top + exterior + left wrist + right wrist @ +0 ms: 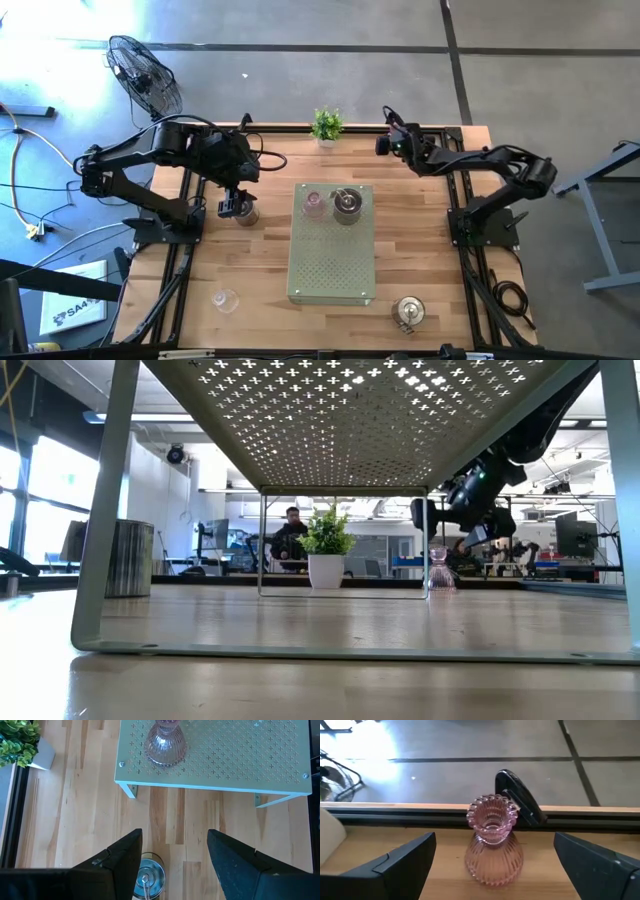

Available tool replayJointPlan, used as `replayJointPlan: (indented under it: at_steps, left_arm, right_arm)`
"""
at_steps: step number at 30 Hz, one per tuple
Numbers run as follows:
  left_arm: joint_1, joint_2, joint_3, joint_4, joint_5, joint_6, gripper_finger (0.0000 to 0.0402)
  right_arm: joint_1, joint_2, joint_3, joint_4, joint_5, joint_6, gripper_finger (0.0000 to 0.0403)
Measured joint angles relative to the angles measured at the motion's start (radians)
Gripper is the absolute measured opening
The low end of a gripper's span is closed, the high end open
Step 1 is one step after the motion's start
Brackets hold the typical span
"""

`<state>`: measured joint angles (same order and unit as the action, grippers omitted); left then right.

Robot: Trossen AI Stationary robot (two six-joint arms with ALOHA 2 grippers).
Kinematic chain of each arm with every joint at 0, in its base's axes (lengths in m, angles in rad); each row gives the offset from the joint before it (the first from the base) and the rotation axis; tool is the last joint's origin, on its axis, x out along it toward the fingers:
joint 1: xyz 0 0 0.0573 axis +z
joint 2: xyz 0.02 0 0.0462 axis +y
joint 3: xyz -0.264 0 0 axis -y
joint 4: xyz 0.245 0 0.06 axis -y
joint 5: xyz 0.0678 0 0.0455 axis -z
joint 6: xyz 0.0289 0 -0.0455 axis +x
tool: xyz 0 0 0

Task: Pick & Place candle stick holders
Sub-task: Put the pink transparent candle holder on the shelf

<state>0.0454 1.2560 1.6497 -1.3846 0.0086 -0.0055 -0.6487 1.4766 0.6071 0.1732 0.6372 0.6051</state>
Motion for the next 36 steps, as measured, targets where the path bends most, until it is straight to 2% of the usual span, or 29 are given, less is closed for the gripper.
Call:
replayJointPlan:
  at_steps: [7, 15, 29, 36]
  left_arm:
    - [0.000, 0.000, 0.000, 0.000, 0.000, 0.000, 0.0221]
    - [0.000, 0.000, 0.000, 0.000, 0.000, 0.000, 0.0221]
    - [0.000, 0.000, 0.000, 0.000, 0.000, 0.000, 0.0221]
    - [0.000, 0.000, 0.000, 0.000, 0.000, 0.000, 0.0221]
  right_arm:
    - [0.000, 0.017, 0.000, 0.016, 0.044, 0.019, 0.0395]
    - [-0.007, 0.017, 0.000, 0.029, 0.062, 0.000, 0.0373]
    - [-0.066, 0.018, 0.000, 0.027, -0.047, 0.023, 0.0324]
    - [-0.088, 0.097, 0.000, 0.100, -0.102, 0.024, 0.0322]
